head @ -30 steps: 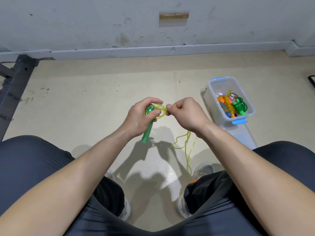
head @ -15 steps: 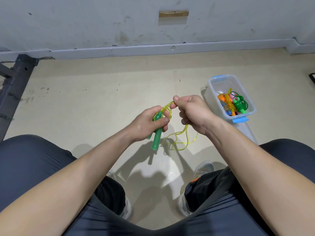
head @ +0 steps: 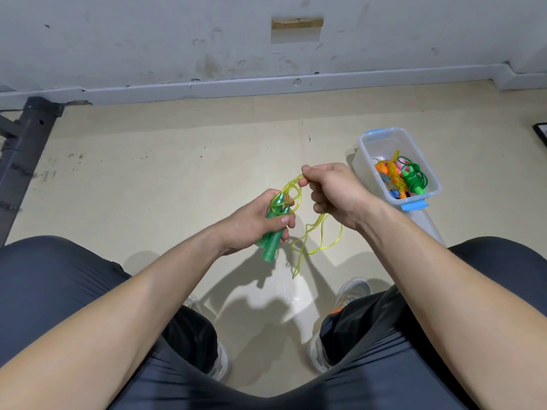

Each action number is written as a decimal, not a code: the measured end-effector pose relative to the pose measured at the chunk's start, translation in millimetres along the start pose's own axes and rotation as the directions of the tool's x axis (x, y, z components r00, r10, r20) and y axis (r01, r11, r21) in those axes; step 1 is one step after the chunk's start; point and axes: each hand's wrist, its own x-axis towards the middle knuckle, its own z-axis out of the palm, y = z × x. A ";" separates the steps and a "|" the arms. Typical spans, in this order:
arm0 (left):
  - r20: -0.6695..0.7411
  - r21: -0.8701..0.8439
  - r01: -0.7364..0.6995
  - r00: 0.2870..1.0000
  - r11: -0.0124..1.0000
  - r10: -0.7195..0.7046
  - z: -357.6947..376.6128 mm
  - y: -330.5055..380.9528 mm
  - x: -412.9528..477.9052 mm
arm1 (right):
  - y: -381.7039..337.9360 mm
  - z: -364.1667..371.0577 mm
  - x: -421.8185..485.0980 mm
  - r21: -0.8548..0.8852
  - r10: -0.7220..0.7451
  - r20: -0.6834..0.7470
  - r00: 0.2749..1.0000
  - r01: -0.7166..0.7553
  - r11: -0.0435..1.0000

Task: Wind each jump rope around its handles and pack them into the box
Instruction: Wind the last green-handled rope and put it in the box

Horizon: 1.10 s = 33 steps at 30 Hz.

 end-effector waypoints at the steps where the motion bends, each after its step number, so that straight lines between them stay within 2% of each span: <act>1: -0.005 -0.031 0.004 1.000 1.000 -0.004 1.2 -0.8 0.0 | -1.1 0.0 -0.7 0.009 -0.001 0.007 1.000 0.001 1.000; 5: -0.038 -0.223 0.009 0.999 0.975 -0.018 4.4 0.3 0.3 | -3.7 -3.3 -2.5 -0.074 -0.027 0.021 0.999 0.028 0.997; 9: -0.042 -0.468 0.038 0.997 0.883 -0.066 1.6 6.2 -1.4 | -0.3 -7.2 -1.2 -0.158 -0.019 0.098 0.995 0.035 0.987; 12: -0.026 -0.520 0.062 0.996 0.852 -0.089 1.7 9.3 -2.8 | -0.6 -10.5 -1.3 -0.205 0.017 0.178 0.984 0.020 0.979; 17: -0.215 -0.436 -0.007 0.972 0.900 -0.097 12.3 7.1 1.8 | 2.4 -9.3 -3.4 -0.224 0.068 0.293 0.954 -0.001 0.975; 22: -0.234 -0.332 -0.056 0.972 0.941 -0.024 12.3 1.4 1.6 | 1.9 -12.2 -2.1 -0.367 0.058 0.334 0.941 0.073 0.927; 26: -0.308 -0.258 -0.077 0.951 0.963 -0.007 13.4 -5.9 5.0 | -1.6 -6.7 -5.8 -0.536 0.063 0.328 0.943 0.131 0.834; 30: -0.282 -0.216 -0.043 0.959 0.975 -0.020 11.6 -8.2 5.7 | -6.7 1.0 -7.4 -0.696 0.013 0.270 0.963 0.186 0.693; 33: -0.234 -0.213 -0.035 0.972 0.977 -0.016 8.1 -5.4 5.6 | -6.5 -0.3 -6.6 -0.593 -0.101 0.225 0.969 0.218 0.775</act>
